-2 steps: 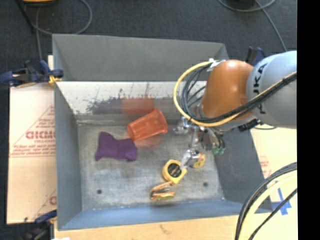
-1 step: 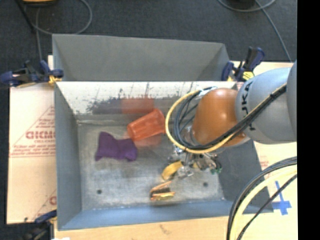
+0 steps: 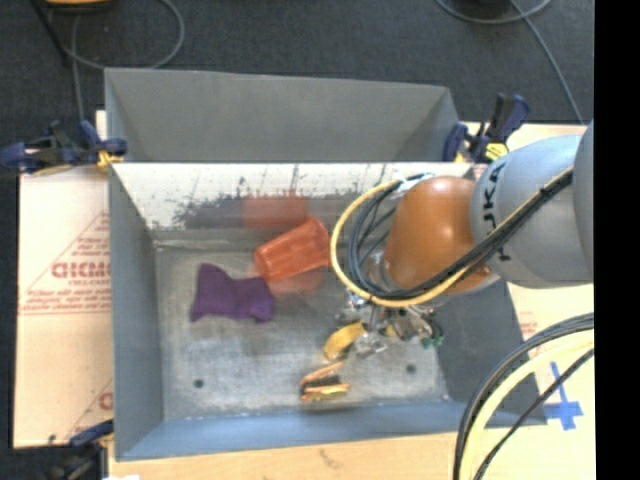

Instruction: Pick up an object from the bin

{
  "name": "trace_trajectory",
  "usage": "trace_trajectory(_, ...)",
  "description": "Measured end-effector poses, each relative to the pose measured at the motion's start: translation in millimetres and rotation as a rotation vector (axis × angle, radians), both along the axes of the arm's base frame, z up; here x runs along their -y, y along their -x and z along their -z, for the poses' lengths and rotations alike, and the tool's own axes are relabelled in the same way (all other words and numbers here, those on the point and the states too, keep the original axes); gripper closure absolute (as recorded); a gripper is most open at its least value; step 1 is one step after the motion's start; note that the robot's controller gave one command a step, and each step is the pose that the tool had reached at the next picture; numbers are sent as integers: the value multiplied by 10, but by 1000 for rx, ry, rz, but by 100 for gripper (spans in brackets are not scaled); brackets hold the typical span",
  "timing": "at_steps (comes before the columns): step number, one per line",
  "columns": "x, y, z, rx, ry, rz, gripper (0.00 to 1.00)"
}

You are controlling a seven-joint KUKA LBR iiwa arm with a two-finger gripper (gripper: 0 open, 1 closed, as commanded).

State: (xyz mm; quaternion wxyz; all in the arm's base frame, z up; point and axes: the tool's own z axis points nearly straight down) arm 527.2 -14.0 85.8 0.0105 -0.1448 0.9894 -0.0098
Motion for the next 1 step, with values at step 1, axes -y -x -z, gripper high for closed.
trace_trajectory(1, 194, 95, -1466, -18, -16, 40, 100)
